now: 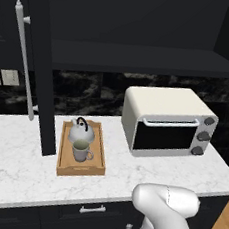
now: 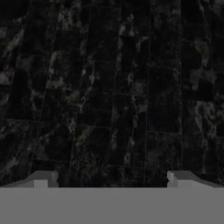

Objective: Pick the kettle from the counter and place it on the tray. Then pick the mug from the cabinet and place it on the tray. Then close the cabinet doors.

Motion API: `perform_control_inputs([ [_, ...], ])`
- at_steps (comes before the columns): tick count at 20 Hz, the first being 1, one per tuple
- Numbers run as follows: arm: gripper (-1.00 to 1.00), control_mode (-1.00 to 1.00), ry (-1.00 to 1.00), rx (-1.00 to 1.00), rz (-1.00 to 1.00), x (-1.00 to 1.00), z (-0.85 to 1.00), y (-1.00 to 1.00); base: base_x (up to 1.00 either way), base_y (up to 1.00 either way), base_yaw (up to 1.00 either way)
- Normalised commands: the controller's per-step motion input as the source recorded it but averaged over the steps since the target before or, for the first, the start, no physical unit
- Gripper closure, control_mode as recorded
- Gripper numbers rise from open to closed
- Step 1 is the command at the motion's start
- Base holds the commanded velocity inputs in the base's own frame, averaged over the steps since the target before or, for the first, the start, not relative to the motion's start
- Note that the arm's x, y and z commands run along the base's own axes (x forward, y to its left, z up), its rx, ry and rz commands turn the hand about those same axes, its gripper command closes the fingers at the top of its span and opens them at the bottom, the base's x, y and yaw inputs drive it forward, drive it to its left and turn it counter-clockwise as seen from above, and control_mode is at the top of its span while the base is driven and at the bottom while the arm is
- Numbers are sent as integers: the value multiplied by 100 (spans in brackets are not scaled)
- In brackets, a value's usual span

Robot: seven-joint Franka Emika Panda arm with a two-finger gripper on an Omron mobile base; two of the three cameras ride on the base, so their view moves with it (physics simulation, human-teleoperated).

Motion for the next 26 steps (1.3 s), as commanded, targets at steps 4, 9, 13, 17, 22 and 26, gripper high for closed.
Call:
perform_control_inputs([
  [4, -100, -100, 5, 3, 4, 16, 8, 0, 0, 0, 0],
  [9, -100, -100, 2, 12, 11, 20, 2, -1, 0, 0, 0],
  [13, -100, -100, 0, 17, 14, 20, 0, -11, 0, 0, 0],
  [17, -100, -100, 0, 9, 14, 11, 0, -17, 0, 0, 0],
  [22, -100, -100, 5, -3, 11, 22, 0, -1, 0, 0, 0],
  [26, -100, -100, 11, -11, 10, 27, 0, 0, 0, 0, 0],
])
